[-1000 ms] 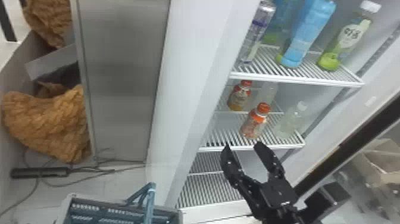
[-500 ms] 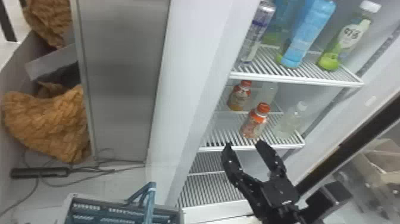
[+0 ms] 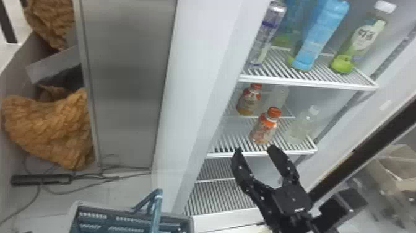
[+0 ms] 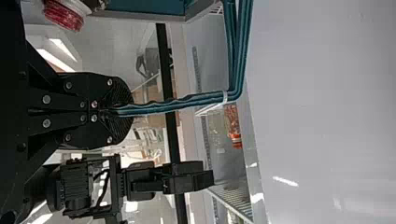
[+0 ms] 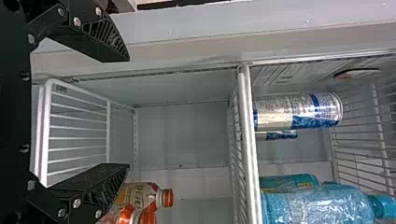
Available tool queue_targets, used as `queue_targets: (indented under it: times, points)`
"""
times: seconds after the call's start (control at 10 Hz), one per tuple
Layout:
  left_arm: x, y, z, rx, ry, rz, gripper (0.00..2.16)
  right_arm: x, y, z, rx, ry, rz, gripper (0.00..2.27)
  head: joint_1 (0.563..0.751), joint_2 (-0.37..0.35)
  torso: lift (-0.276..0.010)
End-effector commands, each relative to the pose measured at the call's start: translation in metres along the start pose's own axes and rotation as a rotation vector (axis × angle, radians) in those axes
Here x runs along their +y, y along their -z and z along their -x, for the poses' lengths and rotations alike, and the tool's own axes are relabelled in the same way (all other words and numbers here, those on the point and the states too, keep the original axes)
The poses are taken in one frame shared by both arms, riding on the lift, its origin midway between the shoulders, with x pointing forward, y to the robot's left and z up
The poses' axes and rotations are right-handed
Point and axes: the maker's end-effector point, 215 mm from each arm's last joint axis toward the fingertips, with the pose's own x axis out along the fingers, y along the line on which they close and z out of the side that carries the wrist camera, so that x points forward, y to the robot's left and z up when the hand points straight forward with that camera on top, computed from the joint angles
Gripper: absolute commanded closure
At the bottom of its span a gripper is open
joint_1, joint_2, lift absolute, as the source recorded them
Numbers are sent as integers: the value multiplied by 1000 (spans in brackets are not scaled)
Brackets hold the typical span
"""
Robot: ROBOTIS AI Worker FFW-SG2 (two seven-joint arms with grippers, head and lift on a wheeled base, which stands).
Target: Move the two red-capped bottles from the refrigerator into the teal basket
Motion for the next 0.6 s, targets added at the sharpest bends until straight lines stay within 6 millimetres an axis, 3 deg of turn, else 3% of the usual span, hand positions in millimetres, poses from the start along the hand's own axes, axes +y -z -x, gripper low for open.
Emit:
queue_targets:
  times: [0.0,0.5]
  points:
    - [0,1,0,2,0,0,1164,0,0,0,0,2,1,226,695,-350,-224]
    - [0,1,0,2,0,0,1164,0,1,1,3,1,4,226,695,-350,-224]
